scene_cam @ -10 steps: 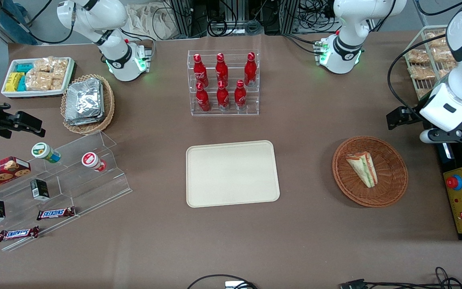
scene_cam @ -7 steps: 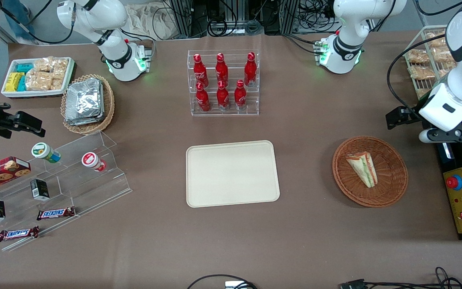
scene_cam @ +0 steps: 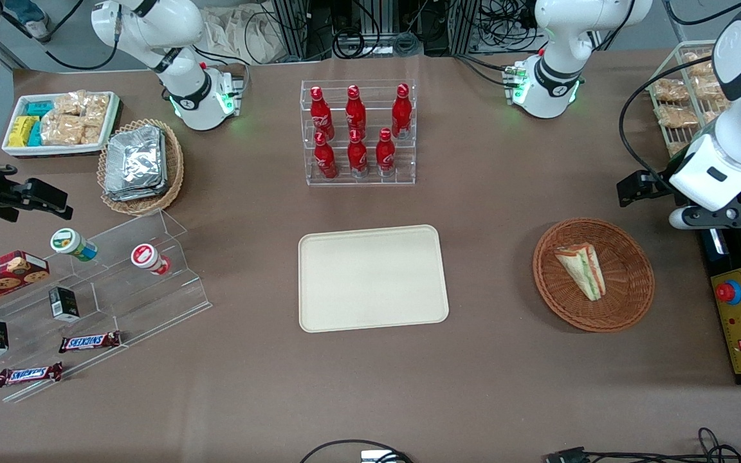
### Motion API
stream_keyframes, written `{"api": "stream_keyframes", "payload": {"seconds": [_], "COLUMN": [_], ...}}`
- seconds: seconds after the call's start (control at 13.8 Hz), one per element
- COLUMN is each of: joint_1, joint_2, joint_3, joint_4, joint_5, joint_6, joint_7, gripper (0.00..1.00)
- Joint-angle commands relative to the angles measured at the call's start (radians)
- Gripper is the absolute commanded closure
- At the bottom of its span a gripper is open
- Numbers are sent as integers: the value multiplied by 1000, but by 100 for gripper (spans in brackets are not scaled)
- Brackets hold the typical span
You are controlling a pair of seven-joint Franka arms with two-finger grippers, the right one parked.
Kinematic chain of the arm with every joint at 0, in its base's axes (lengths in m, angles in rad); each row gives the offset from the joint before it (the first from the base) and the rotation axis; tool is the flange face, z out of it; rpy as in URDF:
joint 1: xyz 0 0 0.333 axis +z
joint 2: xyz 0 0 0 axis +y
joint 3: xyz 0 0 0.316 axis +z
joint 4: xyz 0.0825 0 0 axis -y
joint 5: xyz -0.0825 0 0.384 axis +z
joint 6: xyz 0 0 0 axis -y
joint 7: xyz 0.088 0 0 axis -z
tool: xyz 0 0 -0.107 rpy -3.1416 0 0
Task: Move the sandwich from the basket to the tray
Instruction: 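Lower the open left gripper over the sandwich in the wicker basket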
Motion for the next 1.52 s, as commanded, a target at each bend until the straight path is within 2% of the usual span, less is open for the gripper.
{"api": "stream_keyframes", "payload": {"seconds": [0.0, 0.36, 0.65, 1.01, 1.45], "joint_1": [8, 25, 29, 75, 81], "joint_2": [-30, -15, 37, 183, 345], "joint_3": [-2, -2, 0, 0, 0], "joint_4": [-31, -39, -91, -132, -131], "joint_5": [-14, -14, -4, -4, -12], "joint_6": [5, 16, 112, 255, 387], "joint_7": [5, 0, -1, -29, -173], "gripper": [0, 0, 0, 0, 1]}}
